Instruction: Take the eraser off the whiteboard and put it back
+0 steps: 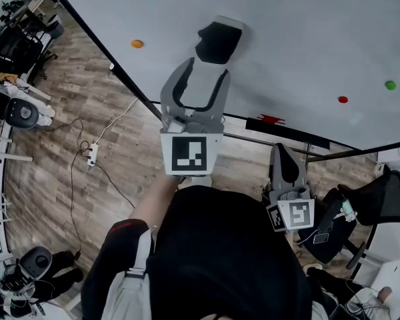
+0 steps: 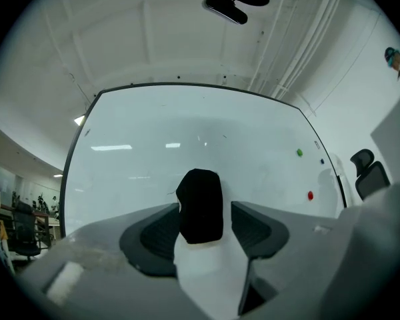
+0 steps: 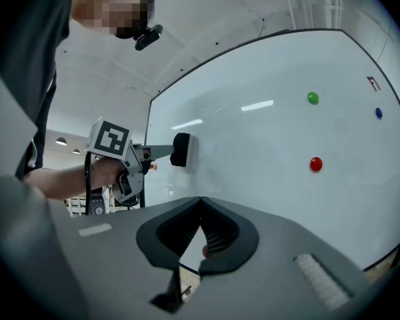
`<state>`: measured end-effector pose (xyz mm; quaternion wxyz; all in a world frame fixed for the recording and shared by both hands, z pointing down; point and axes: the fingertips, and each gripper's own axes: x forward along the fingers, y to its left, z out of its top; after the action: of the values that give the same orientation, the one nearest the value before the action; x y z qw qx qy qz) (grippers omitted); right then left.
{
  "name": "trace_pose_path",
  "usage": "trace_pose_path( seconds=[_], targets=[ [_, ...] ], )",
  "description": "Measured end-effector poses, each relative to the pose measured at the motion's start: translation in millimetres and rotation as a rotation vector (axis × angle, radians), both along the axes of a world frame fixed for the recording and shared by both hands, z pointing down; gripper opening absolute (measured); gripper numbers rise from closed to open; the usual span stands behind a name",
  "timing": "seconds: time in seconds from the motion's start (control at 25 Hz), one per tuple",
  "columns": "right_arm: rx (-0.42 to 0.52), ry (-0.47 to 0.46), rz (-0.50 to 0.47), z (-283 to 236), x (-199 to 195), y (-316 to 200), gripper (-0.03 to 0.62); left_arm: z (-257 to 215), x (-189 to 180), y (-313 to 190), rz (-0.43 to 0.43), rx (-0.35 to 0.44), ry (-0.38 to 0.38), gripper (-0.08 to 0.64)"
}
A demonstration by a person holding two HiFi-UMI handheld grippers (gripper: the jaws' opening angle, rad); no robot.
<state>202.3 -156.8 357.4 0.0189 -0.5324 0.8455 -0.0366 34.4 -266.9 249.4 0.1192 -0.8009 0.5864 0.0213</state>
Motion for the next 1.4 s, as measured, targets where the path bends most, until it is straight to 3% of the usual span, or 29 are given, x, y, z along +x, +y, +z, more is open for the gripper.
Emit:
trace_pose_path(
  seconds=[0.32, 0.68, 0.92, 1.12, 1.4],
  targets=[
    [-0.004, 0.01, -0.04, -2.5, -12.1, 15.8, 0.003, 10.4, -6.9, 36.2, 0.013, 0.012, 0.019, 0.108],
    [0.003, 0.025, -0.07, 0.8, -17.9, 39.6, 0.003, 35.2, -10.0, 79.3, 0.028, -0.036, 0.023, 0.004],
    [0.015, 0.029, -0.089, -1.3, -21.1, 54.2, 0.003, 54.6, -2.9, 107.0, 0.07, -0.069, 0.029, 0.003],
    [0.029, 0.037, -0.109, -2.5, -27.1, 64.8, 0.003, 81.1, 5.1, 131.8, 0.099, -0.082, -0.028, 0.002],
    [0.023, 0.042, -0.133, 6.9, -31.3, 73.2, 0.002, 116.3, 18.1, 161.3, 0.156, -0.148, 0.006, 0.002]
  ],
)
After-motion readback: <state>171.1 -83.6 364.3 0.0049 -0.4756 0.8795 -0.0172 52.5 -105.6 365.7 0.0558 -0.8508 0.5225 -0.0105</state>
